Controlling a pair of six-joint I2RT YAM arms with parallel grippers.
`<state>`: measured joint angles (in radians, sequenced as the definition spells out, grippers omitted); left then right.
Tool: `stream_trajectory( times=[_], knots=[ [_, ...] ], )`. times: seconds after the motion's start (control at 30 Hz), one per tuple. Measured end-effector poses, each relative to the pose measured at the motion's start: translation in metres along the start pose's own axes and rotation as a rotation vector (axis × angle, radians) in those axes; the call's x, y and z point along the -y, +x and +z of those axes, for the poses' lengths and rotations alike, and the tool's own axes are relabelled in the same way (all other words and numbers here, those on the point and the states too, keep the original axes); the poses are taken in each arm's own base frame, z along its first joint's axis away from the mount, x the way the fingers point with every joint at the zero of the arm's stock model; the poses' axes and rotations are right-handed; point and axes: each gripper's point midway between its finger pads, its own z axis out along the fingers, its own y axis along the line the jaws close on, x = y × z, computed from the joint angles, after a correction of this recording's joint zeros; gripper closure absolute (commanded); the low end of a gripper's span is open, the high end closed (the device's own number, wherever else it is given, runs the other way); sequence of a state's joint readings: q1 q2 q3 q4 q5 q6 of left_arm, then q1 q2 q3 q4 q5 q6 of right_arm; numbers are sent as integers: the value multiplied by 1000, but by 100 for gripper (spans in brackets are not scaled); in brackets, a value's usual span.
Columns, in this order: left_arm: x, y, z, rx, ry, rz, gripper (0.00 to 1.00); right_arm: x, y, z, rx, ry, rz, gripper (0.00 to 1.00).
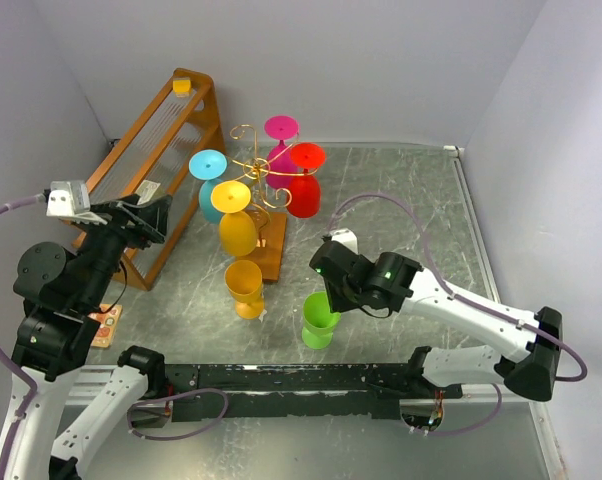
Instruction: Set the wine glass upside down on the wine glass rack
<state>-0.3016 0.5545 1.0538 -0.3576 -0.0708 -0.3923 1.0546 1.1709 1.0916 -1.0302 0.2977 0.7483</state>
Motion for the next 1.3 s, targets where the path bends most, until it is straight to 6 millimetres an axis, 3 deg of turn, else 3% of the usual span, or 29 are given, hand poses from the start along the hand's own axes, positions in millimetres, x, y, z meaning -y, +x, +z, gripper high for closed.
stream_trajectory(
  times=[0.2,0.4,0.6,0.83,1.0,1.3],
  knots=[
    [3,3,1,-17,18,2,16,4,4,7,-24,37,-27,100],
    [12,7,0,-38,75,35,14,13,1,4,-15,83,-41,100],
    [27,12,-3,-65,176,73,9,22,-21,-14,71,129,-5,100],
    [64,12,-7,-78,389,76,10,41,-62,-71,318,100,138,100],
    [85,13,-2,-103,491,11,11,48,-84,-119,502,-34,208,100],
    [94,-2,0,-63,511,-77,12,26,-117,-205,813,-426,239,100]
  ],
)
